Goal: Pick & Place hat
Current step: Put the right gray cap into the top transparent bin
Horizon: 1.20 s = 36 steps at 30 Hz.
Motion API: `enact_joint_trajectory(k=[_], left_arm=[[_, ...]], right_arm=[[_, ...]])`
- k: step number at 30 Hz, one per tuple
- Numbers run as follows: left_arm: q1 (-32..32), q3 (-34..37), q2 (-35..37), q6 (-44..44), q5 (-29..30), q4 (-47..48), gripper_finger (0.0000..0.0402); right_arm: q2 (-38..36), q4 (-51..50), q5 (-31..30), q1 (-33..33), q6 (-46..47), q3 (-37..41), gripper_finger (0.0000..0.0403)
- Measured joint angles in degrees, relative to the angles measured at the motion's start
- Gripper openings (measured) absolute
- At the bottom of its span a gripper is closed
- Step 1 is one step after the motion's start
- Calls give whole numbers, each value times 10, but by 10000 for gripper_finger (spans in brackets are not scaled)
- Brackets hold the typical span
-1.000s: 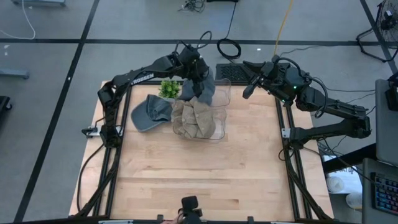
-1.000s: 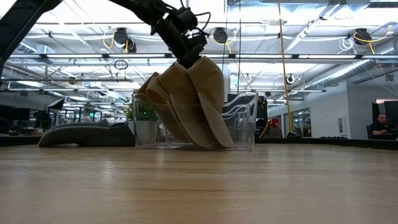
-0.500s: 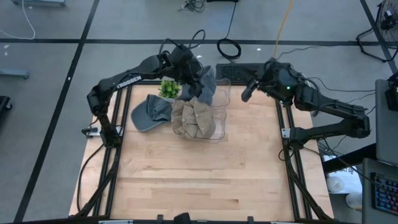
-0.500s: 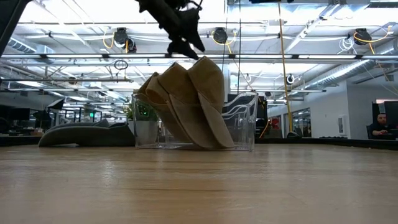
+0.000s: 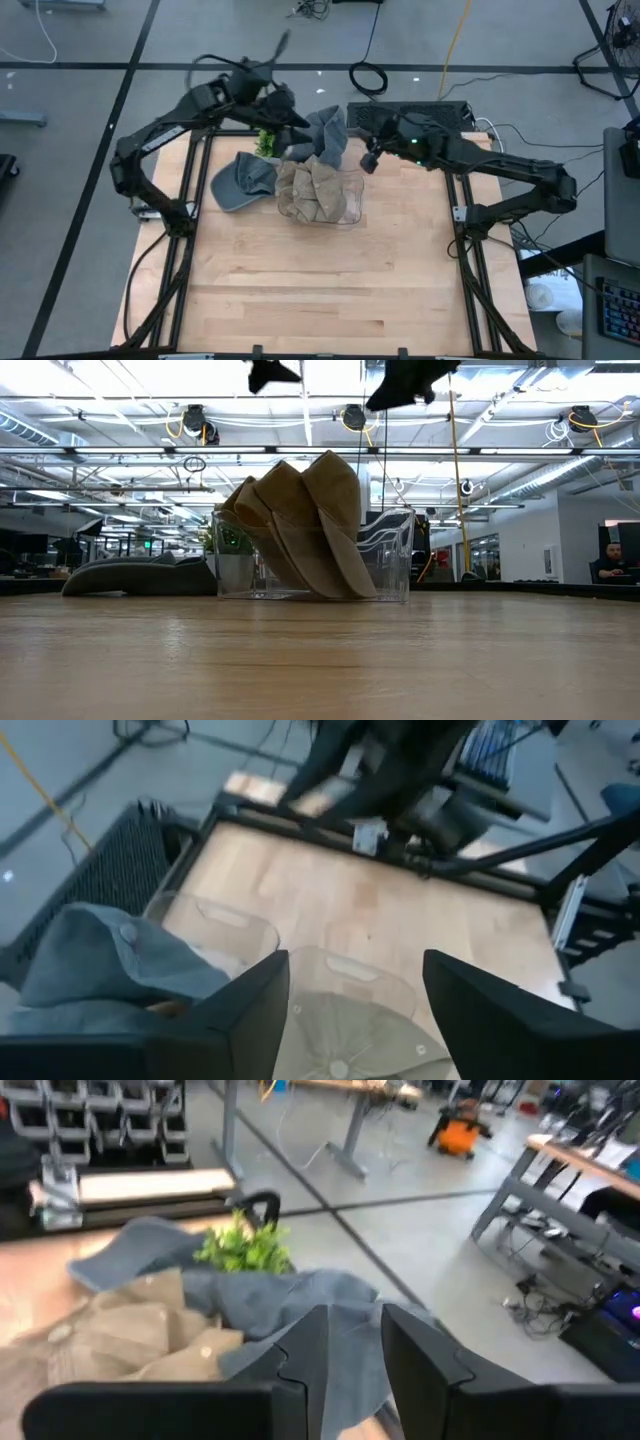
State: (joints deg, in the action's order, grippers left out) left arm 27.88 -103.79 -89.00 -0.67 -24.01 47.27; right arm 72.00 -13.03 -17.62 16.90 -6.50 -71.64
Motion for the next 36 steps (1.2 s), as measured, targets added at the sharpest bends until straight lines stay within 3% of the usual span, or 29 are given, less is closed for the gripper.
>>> enact_joint_trajectory(k=[12, 18, 26, 30, 36], left_arm=[[-13, 0, 82, 32, 32, 11, 205], [-18, 0, 85, 56, 32, 54, 192], [-34, 0, 85, 68, 31, 82, 189], [-41, 0, 93, 71, 31, 81, 191], [-49, 0, 97, 72, 31, 83, 180]], right_arm=[[125, 58, 35, 1, 2, 0, 82], [180, 49, 119, 7, 51, 0, 82], [252, 110, 116, 26, 40, 0, 82], [287, 182, 56, 43, 37, 0, 82], [293, 211, 108, 66, 85, 0, 82]])
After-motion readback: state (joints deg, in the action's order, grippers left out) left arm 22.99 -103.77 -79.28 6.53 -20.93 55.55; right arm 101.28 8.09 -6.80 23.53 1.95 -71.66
